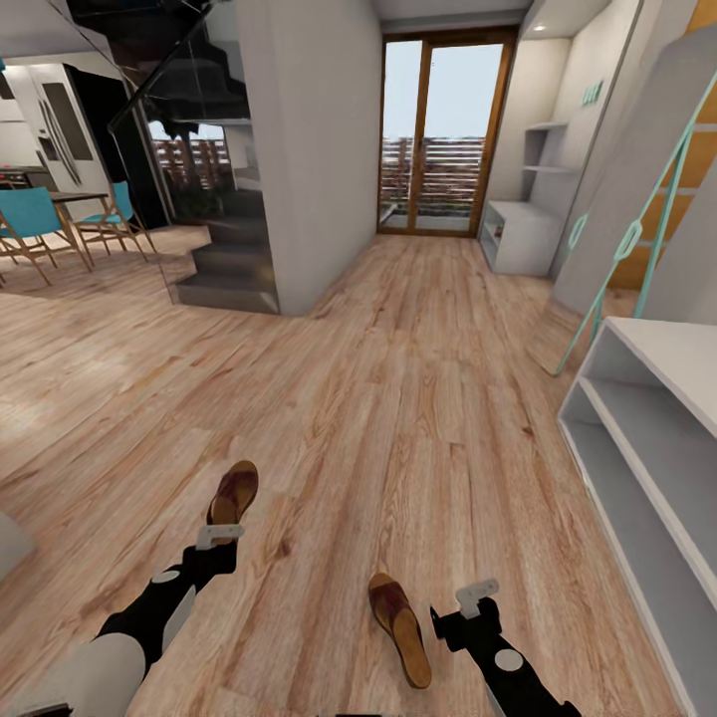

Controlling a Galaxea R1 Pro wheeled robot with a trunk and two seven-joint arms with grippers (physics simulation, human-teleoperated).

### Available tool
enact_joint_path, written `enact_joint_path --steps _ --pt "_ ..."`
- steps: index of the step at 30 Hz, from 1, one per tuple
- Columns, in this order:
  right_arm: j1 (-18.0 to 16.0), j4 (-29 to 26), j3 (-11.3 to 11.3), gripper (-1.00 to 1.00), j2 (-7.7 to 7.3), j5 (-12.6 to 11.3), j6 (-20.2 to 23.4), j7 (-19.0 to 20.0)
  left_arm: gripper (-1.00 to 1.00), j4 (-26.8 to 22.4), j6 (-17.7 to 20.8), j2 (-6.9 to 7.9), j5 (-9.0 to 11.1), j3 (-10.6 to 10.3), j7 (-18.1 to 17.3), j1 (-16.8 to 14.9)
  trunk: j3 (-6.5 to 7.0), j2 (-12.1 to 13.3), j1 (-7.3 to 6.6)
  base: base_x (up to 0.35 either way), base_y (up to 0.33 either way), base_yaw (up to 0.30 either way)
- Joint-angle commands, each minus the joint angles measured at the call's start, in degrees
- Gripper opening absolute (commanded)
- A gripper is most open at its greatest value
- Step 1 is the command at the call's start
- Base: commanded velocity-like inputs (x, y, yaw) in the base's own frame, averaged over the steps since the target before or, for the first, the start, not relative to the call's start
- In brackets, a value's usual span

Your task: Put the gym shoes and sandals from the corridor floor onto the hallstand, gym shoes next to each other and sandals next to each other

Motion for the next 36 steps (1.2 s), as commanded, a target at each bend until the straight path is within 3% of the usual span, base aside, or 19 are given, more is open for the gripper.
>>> enact_joint_path --steps 1,8,11,15,22,26,36 --pt "-0.02 -0.01 -0.08 1.00 0.02 0.57 -0.01 0.02 -1.00 -0.07 -0.13 -0.08 -0.67 0.51 -0.43 -0.11 -0.31 -0.44 0.21 0.000 0.000 0.000" --pt "-0.02 -0.50 -0.08 1.00 0.23 0.57 0.11 -0.32 -1.00 -1.71 0.09 -0.12 -0.63 0.58 -0.67 -0.14 -2.42 -0.95 0.60 0.000 0.000 0.044" --pt "-0.38 -0.71 -0.08 1.00 1.63 0.63 0.32 -0.49 -1.00 -1.95 0.18 -0.05 -0.62 0.53 -0.71 -0.13 -3.35 -0.99 0.68 0.000 0.000 0.089" --pt "-2.74 -0.71 -0.08 1.00 3.03 0.67 0.41 -2.51 -1.00 -2.02 0.20 -0.03 -0.62 0.51 -0.72 -0.13 -4.58 -1.04 0.78 0.000 0.000 0.094" --pt "-6.04 0.99 0.00 1.00 3.46 0.65 -0.28 -4.93 -1.00 -2.09 0.21 -0.09 -0.62 0.51 -0.72 -0.13 -6.64 -1.14 0.96 0.000 0.000 0.081" --pt "-6.16 4.03 0.19 1.00 3.52 0.69 -1.80 -4.98 -1.00 -2.12 0.21 -0.15 -0.62 0.51 -0.72 -0.13 -7.59 -1.19 1.06 0.000 0.000 0.015" --pt "-6.25 8.50 0.33 1.00 3.57 0.89 -11.09 -4.96 -1.00 -2.78 0.23 -0.35 -0.62 0.51 -0.72 -0.19 -9.82 -1.32 1.32 0.000 0.000 0.002"
